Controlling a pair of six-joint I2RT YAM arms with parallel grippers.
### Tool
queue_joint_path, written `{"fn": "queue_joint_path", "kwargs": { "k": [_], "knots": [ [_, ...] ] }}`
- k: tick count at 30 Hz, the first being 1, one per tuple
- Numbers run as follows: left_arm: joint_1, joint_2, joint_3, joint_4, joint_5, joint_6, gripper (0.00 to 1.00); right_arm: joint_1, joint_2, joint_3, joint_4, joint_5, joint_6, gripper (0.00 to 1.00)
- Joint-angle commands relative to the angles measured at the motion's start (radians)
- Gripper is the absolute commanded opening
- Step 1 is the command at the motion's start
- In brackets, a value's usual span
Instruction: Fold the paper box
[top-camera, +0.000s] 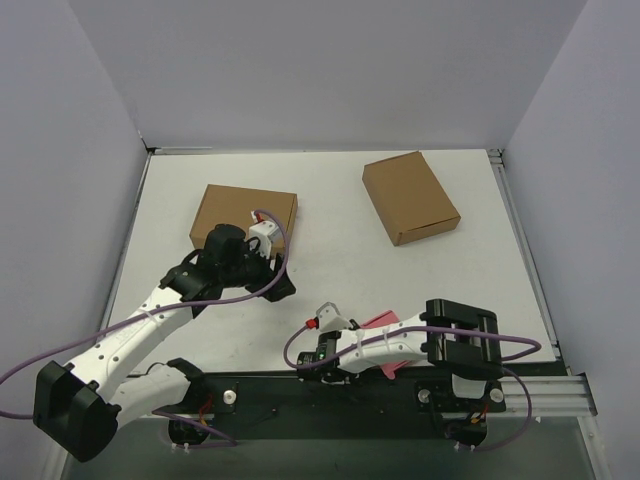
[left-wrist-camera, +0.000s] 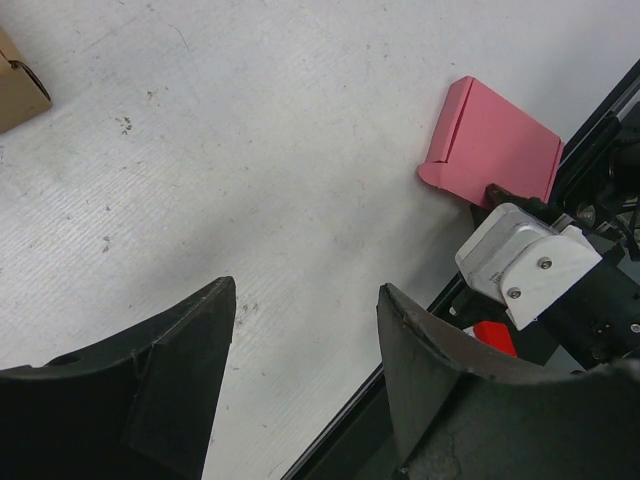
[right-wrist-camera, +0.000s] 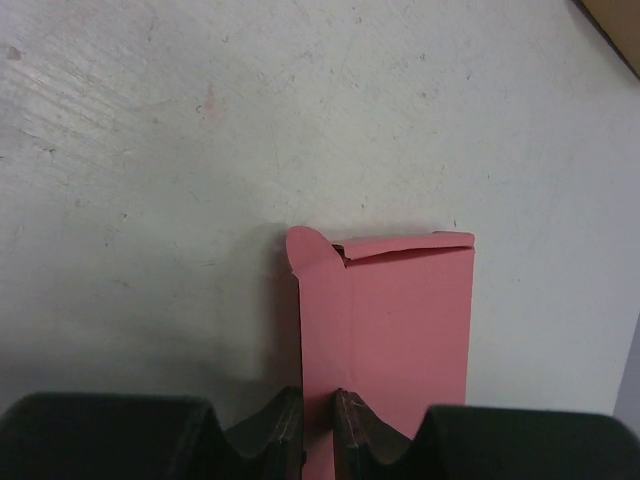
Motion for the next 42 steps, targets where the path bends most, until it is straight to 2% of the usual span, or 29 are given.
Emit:
{"fn": "queue_joint_path", "kwargs": {
  "k": [1,8,19,23,26,30,34,36,38,39,42],
  "knots": [
    [0.012,-0.006,0.011,0.034,0.044,0.019,0.68,0.002,0.011,0.04,-0.045,-0.026,-0.035,0.15],
    [0.012,-0.015,0.004,0.055,0.096,0.022,0.68,-0.003,-0.148,0.057,-0.047,-0.054,-0.129,0.06],
    [0.012,-0.045,-0.019,0.106,0.222,0.022,0.69,-0.07,-0.426,0.031,0.039,-0.198,-0.294,0.02],
    [0.011,-0.04,-0.025,0.1,0.211,0.013,0.69,-0.066,-0.418,0.006,0.07,-0.219,-0.293,0.03],
    [0.011,-0.023,-0.024,0.098,0.216,0.008,0.69,-0.041,-0.351,0.017,0.071,-0.207,-0.261,0.03],
    [-0.003,-0.035,-0.059,0.138,0.24,-0.061,0.69,-0.035,-0.316,0.011,0.1,-0.204,-0.228,0.02],
    [-0.026,-0.126,-0.163,0.237,0.17,-0.186,0.69,-0.099,-0.397,-0.043,0.218,-0.264,-0.273,0.02],
    [-0.04,-0.163,-0.217,0.303,0.139,-0.255,0.66,-0.13,-0.449,-0.081,0.257,-0.319,-0.313,0.02],
    [-0.093,-0.184,-0.288,0.329,0.078,-0.276,0.65,-0.17,-0.48,-0.101,0.301,-0.357,-0.349,0.02],
    [-0.121,-0.201,-0.309,0.333,-0.015,-0.282,0.65,-0.185,-0.51,-0.124,0.315,-0.392,-0.359,0.02],
    [-0.221,-0.2,-0.386,0.417,-0.073,-0.329,0.66,-0.236,-0.568,-0.159,0.375,-0.48,-0.383,0.02]
  ]
}}
